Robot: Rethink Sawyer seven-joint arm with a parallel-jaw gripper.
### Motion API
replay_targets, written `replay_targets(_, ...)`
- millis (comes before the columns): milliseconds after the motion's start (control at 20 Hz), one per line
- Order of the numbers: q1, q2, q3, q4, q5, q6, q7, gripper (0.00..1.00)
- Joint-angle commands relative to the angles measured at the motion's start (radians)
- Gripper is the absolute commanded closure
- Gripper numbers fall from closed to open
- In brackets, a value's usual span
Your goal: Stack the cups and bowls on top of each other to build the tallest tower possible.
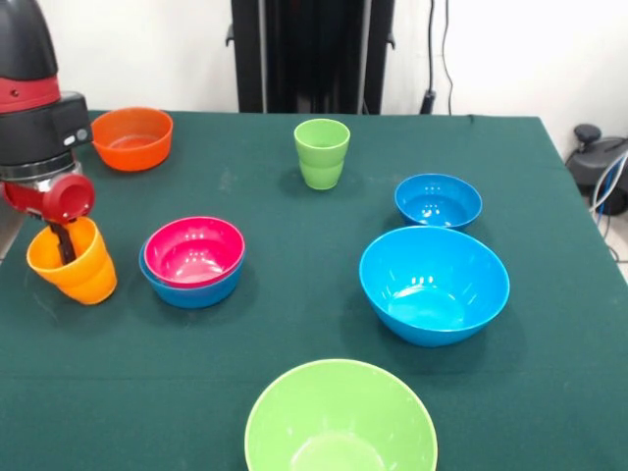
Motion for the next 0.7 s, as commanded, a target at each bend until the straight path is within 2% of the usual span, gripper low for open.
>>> replay_targets(50, 0.034, 0.095, 0.027, -0.092, -0.099, -0.043, -0.34, 1.0)
replay_targets(150, 0.031, 0.098, 0.033, -0.09, -0.104, -0.052, -0.343, 1.0)
replay_targets(200, 0.042, 0.078, 0.021, -0.08, -0.113, -0.07, -0.305, 1.0)
replay_targets(500, 0.037, 0.071, 0.033, -0.052, -0.114, -0.086, -0.307, 1.0)
replay_targets(700, 0.055, 0.034, 0.011, -0.009, -0.122, -0.112, -0.253, 1.0)
